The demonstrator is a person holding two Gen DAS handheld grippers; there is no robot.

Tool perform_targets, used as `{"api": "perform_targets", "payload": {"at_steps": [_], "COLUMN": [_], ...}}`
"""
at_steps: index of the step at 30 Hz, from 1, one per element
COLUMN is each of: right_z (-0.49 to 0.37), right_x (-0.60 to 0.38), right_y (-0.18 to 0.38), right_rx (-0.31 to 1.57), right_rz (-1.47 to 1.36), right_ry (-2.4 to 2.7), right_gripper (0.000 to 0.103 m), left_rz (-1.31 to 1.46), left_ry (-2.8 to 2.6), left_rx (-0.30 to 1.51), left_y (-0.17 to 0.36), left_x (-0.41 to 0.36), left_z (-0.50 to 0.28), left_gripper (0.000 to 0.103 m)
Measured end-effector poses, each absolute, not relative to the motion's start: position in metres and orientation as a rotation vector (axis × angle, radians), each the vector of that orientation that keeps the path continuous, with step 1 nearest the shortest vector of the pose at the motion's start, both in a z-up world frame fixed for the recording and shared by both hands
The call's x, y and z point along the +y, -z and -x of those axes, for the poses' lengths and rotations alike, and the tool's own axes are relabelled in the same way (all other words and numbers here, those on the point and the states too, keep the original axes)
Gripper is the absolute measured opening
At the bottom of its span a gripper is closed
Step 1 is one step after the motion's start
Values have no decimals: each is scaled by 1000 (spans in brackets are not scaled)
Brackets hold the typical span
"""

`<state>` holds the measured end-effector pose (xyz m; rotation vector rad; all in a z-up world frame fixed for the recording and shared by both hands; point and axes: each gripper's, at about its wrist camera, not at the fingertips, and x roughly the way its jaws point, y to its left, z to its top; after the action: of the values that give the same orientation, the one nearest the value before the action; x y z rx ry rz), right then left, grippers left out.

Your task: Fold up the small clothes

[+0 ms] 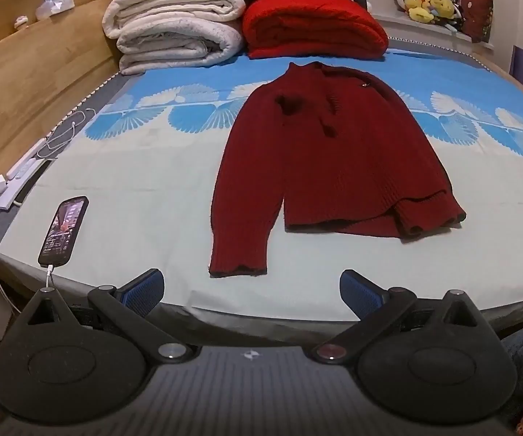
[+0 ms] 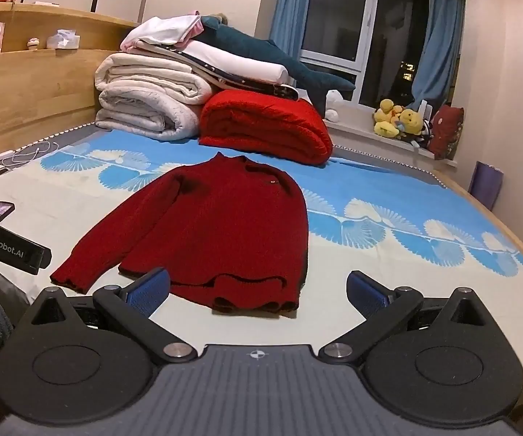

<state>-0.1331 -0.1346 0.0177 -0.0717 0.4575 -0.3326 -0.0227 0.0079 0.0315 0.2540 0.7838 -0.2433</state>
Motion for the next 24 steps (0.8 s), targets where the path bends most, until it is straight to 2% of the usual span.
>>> {"api": "perform_targets", "payload": {"at_steps": [9, 24], "right_z": [133, 136], "right_x": [-132, -134], "right_y": [-21, -23], "right_rx": [458, 466], "right_rz": [61, 27], "right_ry": [320, 307], "right_gripper": [102, 102], "left_rz": [-264, -265], "left_ry": [243, 249], "left_rx": [797, 796], "left_y": [-50, -46], "left_x": [15, 10], "left_z": [47, 54], "left_gripper": [103, 103]}}
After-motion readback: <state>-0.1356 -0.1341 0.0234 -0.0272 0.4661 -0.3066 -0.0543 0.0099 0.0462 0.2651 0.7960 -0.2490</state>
